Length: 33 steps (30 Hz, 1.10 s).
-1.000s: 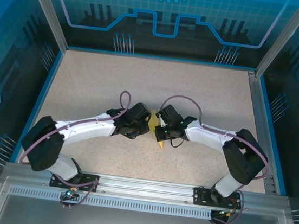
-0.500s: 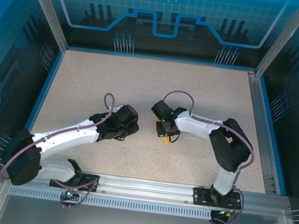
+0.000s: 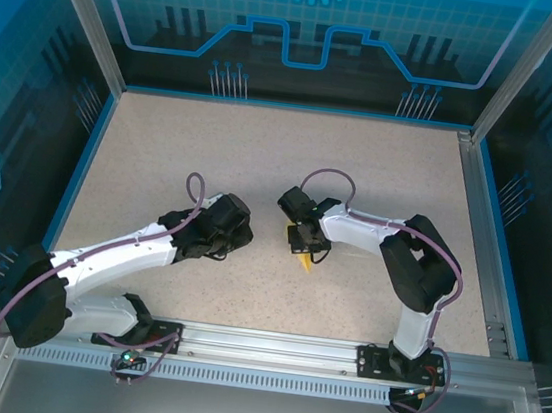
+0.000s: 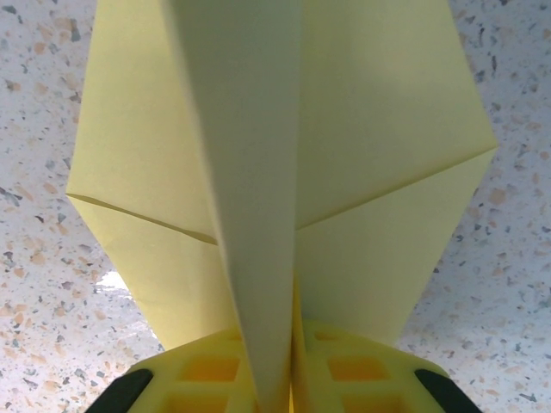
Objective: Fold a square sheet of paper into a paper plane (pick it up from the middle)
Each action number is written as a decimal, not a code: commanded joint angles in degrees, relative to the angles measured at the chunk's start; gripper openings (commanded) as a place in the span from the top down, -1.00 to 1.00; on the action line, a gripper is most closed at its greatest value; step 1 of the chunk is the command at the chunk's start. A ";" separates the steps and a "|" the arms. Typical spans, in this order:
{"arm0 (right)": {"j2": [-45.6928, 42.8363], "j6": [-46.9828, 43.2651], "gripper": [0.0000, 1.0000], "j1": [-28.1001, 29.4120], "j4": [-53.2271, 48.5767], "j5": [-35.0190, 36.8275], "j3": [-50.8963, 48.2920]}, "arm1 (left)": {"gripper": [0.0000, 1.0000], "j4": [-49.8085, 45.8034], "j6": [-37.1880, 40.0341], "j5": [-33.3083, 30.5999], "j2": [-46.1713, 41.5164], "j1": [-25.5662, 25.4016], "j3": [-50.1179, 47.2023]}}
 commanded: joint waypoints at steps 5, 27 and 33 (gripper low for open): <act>4.03 2.85 0.73 -0.06 1.26 -4.36 -2.34 | 0.27 -0.24 -0.32 -0.50 0.39 0.47 -0.08; 8.06 4.41 0.67 -1.66 -2.92 -3.40 6.38 | 0.27 -1.16 2.49 -0.20 1.72 0.45 2.05; 9.47 4.33 0.58 -1.50 -4.02 -3.21 7.74 | 0.26 -1.35 3.05 -0.30 1.82 0.41 2.53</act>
